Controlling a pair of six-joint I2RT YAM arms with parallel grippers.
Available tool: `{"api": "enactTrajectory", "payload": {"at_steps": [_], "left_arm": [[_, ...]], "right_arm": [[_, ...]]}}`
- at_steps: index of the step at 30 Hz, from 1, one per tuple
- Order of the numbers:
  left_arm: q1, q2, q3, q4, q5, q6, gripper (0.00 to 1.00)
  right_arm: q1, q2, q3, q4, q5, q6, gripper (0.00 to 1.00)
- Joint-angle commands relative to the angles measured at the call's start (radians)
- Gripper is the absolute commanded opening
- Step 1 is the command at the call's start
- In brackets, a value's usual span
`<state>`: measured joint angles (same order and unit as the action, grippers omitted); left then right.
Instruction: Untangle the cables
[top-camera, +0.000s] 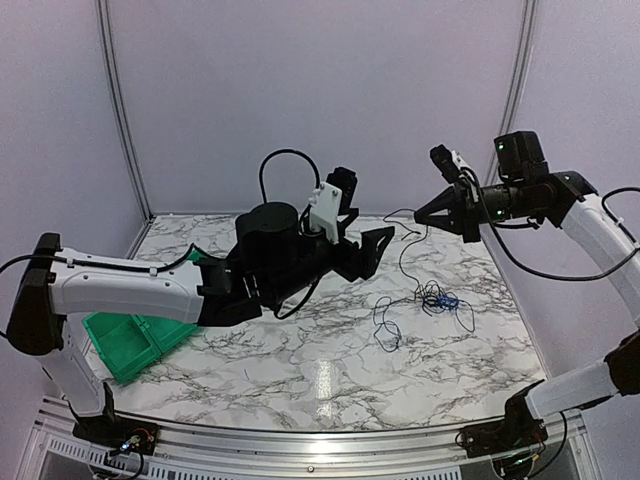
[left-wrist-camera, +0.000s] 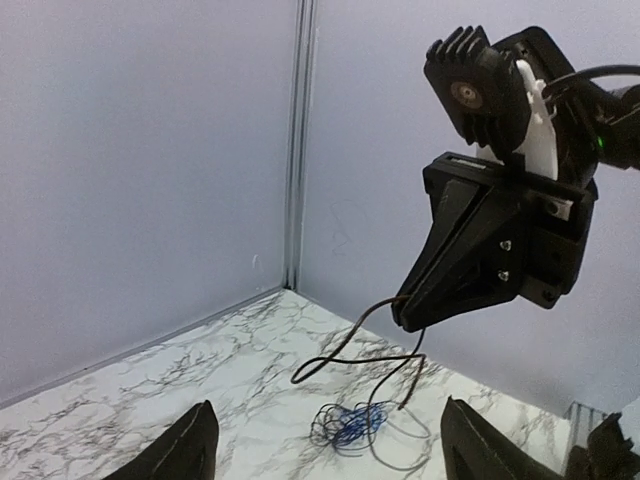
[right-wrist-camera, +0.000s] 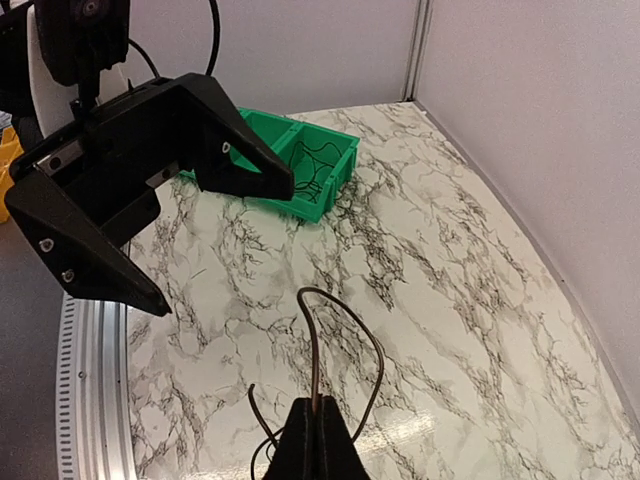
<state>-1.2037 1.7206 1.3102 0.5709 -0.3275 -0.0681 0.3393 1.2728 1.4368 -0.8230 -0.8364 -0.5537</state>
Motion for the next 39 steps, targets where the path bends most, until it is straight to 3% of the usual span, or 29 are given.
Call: {"api": "enactTrajectory", "payload": {"at_steps": [1,6,13,26,30,32,33,35,39], "left_arm": [[0.005,-0.043,0.048,-0.191,-0.033,0.22,0.77],[0.032,-0.031,0.109,-0.353,0.021,0.274,0.69],[0.051,0.01,0.16,-0.372,0.047,0.278,0.53],[0.07,0.073,0.234,-0.468,0.083,0.323,0.43],[0.083,0.083,0.245,-0.479,0.094,0.327,0.34],[0.089,0.087,0.26,-0.487,0.096,0.326,0.23],[0.092,0.087,0.267,-0.488,0.095,0.324,0.11],[0.096,0.078,0.271,-0.48,0.07,0.325,0.0],[0.103,0.033,0.274,-0.463,0.007,0.336,0.0]], "right_arm": [[0.043,0.024,0.004,-0.017,-0.043,-0.035,0.0],[0.073,0.067,0.02,-0.032,-0.056,-0.045,0.0],[0.104,0.106,0.036,-0.05,-0.048,-0.062,0.0],[0.104,0.152,0.054,-0.039,-0.065,-0.063,0.0],[0.104,0.163,0.056,-0.034,-0.078,-0.063,0.0],[0.104,0.166,0.057,-0.031,-0.075,-0.064,0.0],[0.104,0.166,0.052,-0.024,-0.065,-0.063,0.03],[0.104,0.16,0.018,0.025,-0.03,-0.047,0.13],[0.104,0.169,-0.134,0.172,0.027,-0.026,0.3]]}}
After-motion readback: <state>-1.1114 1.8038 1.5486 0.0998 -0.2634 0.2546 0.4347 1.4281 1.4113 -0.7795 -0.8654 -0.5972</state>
